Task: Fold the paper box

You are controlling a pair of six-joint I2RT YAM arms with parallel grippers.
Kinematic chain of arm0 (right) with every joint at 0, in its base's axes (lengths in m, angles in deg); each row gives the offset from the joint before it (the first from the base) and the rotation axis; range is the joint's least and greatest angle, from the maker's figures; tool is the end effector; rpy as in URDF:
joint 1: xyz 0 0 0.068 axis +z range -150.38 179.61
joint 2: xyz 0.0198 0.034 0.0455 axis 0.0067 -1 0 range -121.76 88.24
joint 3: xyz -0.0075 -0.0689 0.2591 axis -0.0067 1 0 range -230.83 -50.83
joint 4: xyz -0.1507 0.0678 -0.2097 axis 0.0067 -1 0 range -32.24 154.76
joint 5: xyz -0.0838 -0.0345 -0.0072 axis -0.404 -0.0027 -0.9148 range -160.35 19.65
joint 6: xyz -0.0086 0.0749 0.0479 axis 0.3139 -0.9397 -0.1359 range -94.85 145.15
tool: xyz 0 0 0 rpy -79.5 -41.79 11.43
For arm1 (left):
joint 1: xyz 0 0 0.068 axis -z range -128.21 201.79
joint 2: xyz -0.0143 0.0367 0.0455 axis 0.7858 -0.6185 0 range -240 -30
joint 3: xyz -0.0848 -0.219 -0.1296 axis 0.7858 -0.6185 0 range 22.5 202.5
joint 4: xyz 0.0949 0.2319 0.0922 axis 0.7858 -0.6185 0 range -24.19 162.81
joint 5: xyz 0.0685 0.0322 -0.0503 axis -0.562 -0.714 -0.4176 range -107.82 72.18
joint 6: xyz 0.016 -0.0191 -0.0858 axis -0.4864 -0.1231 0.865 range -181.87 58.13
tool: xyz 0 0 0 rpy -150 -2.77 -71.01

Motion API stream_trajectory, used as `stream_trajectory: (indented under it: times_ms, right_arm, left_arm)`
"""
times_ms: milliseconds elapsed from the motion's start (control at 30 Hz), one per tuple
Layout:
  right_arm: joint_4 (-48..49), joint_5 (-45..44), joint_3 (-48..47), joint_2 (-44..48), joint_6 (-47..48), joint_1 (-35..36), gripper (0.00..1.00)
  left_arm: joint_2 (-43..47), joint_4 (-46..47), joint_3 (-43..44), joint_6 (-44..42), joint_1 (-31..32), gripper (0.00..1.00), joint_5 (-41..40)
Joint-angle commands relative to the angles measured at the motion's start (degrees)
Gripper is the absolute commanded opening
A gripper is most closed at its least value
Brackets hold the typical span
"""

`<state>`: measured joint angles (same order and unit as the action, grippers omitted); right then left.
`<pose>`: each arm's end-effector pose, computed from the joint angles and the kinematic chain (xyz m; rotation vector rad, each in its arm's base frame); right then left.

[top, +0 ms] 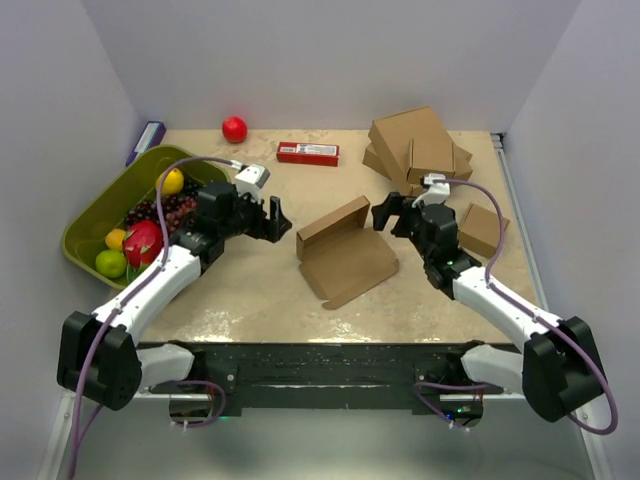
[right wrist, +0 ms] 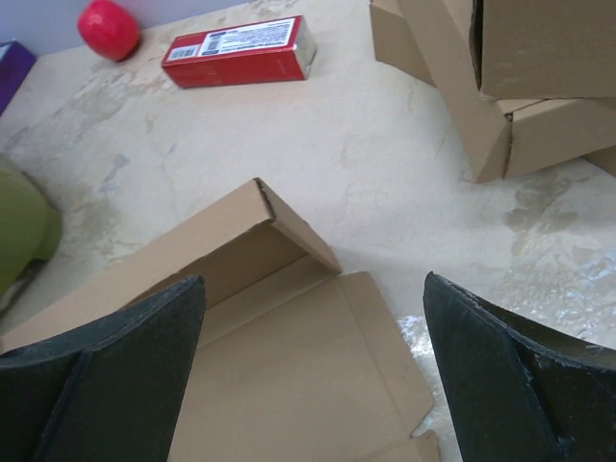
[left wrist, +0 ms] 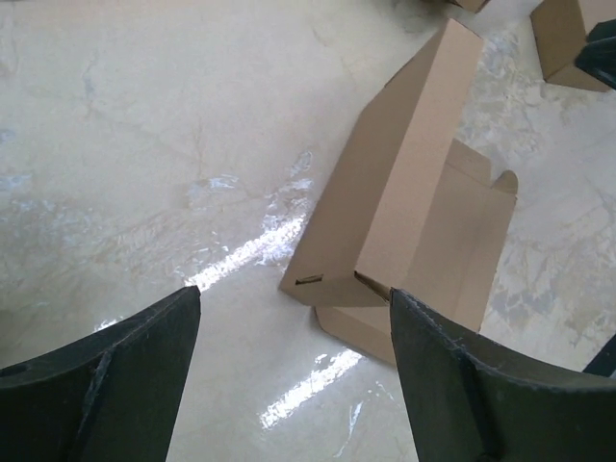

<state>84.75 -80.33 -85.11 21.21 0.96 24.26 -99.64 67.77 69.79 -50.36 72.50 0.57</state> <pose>0.2884 0.1170 0.2333 0.1189 1.8091 0.4534 0.2881 -0.1357 0.2478 0.3711 2.0578 -0.6747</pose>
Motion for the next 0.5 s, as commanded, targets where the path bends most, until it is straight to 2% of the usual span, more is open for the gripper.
stream_trajectory:
  times_ms: [0, 133, 233, 400, 467]
  right_arm:
    - [-12.85, 4.97, -7.45, 2.16, -2.97, -1.53, 0.99]
    - [-19.81, 5.41, -9.75, 4.27, -4.03, -2.49, 0.99]
    - [-24.29, 7.33, -10.80, 5.41, -4.73, -3.72, 0.99]
    - [-28.86, 9.36, -12.47, 6.64, -3.94, -5.22, 0.99]
    - [-29.48, 9.62, -12.39, 7.61, -3.59, -5.39, 0.99]
  left_arm:
    - [-2.24, -2.34, 8.07, -2.01, 0.99, 0.82, -4.50]
    - [-8.47, -8.05, 17.73, -5.96, 7.92, 0.80, -10.82]
    - [-17.50, -13.49, 25.99, -9.74, 16.00, 0.80, -14.87]
    - [-24.13, -16.14, 33.04, -14.31, 20.42, 0.81, -18.22]
    - [-26.32, -17.10, 34.62, -16.06, 22.35, 0.81, -22.50]
